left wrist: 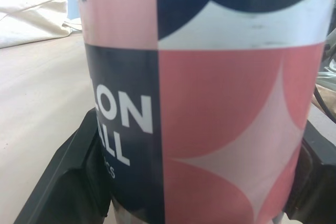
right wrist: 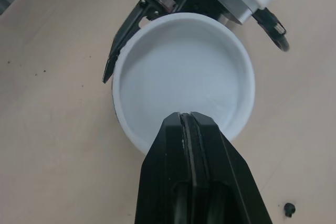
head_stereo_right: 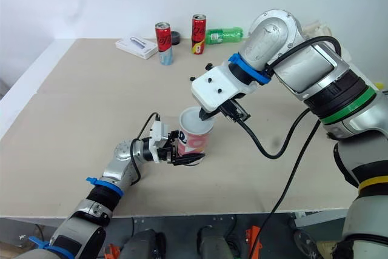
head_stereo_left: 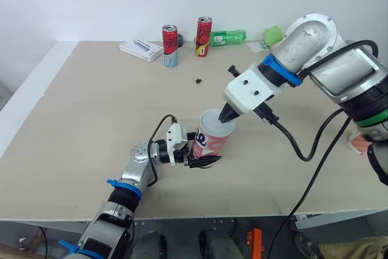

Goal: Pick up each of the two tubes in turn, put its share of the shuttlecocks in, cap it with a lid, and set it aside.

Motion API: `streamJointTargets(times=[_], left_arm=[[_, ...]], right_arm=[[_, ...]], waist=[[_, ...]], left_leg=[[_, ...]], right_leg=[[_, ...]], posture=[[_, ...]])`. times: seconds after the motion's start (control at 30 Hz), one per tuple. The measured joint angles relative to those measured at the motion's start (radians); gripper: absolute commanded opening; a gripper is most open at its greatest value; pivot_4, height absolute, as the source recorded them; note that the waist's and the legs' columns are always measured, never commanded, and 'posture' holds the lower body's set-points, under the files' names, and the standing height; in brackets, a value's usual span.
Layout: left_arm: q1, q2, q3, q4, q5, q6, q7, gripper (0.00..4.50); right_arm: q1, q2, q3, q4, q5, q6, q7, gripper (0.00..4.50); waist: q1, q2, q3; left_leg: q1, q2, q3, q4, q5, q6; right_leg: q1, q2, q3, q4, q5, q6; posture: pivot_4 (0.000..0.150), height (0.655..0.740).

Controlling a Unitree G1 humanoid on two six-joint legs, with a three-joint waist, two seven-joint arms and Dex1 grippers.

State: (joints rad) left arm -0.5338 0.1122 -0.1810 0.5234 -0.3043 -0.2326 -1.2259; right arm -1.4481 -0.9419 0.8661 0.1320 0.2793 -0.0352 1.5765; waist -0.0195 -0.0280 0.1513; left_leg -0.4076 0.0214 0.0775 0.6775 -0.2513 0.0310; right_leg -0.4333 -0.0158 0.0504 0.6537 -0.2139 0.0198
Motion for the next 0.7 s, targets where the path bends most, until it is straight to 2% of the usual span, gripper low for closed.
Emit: streamJointTargets(times=[0.3, 0.7], left_arm=[[0.000, -0.001, 0.001, 0.002, 0.000, 0.000, 0.002, 3.53], [0.012, -0.001, 0.003, 0.005, 0.000, -0.003, 0.005, 3.53]], right_arm=[[-0.057, -0.008, 0.099, -0.029, -0.012, -0.089, -0.002, 0.02], [-0.059, 0.024, 0.115, -0.020, -0.023, -0.094, -0.002, 0.02]], waist=[[0.000, 0.000, 0.000], [0.000, -0.001, -0.005]], left_leg=[[0.000, 0.000, 0.000, 0.000, 0.000, 0.000], [0.005, 0.001, -0.001, -0.001, 0.000, 0.000]], right_leg=[[0.001, 0.000, -0.001, 0.000, 0.000, 0.000], [0.005, 0.000, -0.002, 0.000, -0.002, -0.003]], posture=[[0.150, 0.7400], [0.150, 0.7400]])
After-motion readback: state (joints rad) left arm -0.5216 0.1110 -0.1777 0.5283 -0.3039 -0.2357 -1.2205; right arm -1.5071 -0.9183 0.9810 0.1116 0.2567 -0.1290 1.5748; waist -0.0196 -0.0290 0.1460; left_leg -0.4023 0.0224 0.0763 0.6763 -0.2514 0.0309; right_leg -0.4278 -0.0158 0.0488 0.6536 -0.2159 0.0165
